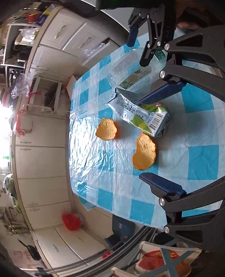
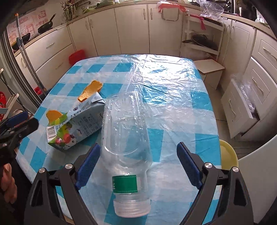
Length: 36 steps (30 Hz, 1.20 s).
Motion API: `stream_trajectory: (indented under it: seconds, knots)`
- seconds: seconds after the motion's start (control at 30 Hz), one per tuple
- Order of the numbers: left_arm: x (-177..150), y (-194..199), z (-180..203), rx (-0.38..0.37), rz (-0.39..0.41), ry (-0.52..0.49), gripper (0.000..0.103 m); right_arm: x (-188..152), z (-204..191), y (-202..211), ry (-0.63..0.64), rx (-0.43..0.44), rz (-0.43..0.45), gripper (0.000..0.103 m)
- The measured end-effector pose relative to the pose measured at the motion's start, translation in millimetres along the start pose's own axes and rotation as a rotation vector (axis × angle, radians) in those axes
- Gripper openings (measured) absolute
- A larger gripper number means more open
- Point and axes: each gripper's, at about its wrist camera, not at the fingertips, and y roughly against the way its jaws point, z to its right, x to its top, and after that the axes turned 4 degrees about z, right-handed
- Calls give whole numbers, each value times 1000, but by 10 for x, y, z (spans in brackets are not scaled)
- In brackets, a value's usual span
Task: Collect trash
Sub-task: 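Grasp the milk carton with the left tool while the right tool grasps the clear bottle, then carry the carton and bottle over the yellow bucket with both tools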
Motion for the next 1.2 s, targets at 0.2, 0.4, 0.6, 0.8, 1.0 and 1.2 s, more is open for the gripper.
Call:
stream_trajectory:
  seconds: [0.2,0.4,0.6,0.8,1.0,1.2]
  knots:
    - [104,-465,344,35,-77,-144,77,4,-2,-174,8,44,18,83]
    - [80,-794,533,9,-170,-233,77,12,139,-253,-36,107,5,58]
    - [44,-853,600,-5,-173,-237,59,28,143,-264,-39,144,10,58]
    - [78,-786,557,-39,-158,-153,58,13,239,-241,-76,184,8,58]
    - [98,-525,400,-60,-127,-66,58,8,324,-184,-125,226,20,58]
    - [19,-265,279,-58,-102,-3,58,-23,332,-75,-137,251,41,58]
